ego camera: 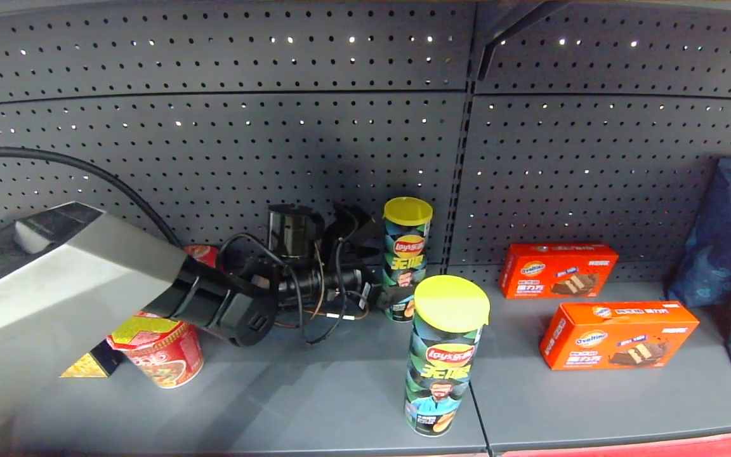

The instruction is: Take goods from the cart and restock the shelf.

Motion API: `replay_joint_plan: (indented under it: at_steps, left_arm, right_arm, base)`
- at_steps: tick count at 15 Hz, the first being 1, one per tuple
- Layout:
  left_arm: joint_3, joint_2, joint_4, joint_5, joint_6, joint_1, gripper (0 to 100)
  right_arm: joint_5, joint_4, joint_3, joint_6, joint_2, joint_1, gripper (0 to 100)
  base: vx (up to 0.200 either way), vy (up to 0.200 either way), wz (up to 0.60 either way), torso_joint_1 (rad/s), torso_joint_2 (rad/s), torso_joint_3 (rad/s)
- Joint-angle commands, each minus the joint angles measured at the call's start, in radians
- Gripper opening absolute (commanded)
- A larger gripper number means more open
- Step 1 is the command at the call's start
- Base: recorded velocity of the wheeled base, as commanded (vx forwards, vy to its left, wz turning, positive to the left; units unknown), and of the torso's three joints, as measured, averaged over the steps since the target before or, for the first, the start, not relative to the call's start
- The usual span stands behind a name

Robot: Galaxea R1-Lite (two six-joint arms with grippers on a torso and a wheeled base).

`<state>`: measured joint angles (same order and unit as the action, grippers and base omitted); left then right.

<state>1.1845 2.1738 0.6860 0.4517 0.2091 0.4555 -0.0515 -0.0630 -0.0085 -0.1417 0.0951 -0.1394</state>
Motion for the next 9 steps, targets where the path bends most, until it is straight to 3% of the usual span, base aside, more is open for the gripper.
replay_joint_plan:
  at_steps: [1, 3, 4, 6, 8, 9]
  left_arm:
    - [-0.115, -0.124, 0.004, -0.024, 0.019, -0.02, 100]
    - [-0.171, -0.181, 0.004, -0.042, 0.029, -0.041, 100]
    - [-0.299, -0.322, 0.004, -0.079, 0.027, -0.066, 100]
    - [-0.457, -0.493, 0.033, -0.145, 0.016, -0.077, 100]
    - [-0.571, -0.608, 0.066, -0.191, -0.001, -0.075, 100]
    - [-0.684, -0.701, 0.073, -0.219, -0.022, -0.072, 100]
  right_arm:
    - [-0.001, 0.0, -0.001, 0.016, 0.002, 0.0, 100]
    - [-0.001, 0.0, -0.001, 0.019, 0.002, 0.0, 100]
    - [0.016, 0.0, -0.001, 0.011, 0.002, 0.0, 100]
    - [0.022, -0.001, -0.004, 0.021, 0.002, 0.0, 100]
    - [0.045, 0.025, -0.126, 0.021, 0.098, -0.011, 100]
    - [0.133, 0.065, -0.277, 0.024, 0.275, -0.026, 100]
  base:
    - [0.0, 0.0, 0.0, 0.0, 0.0, 0.0]
    - [0.0, 0.0, 0.0, 0.0, 0.0, 0.0]
    - [0.0, 0.0, 0.0, 0.0, 0.0, 0.0]
    - [0.0, 0.0, 0.0, 0.0, 0.0, 0.0]
    - [0.0, 0.0, 0.0, 0.0, 0.0, 0.0]
    - [0.0, 0.0, 0.0, 0.0, 0.0, 0.0]
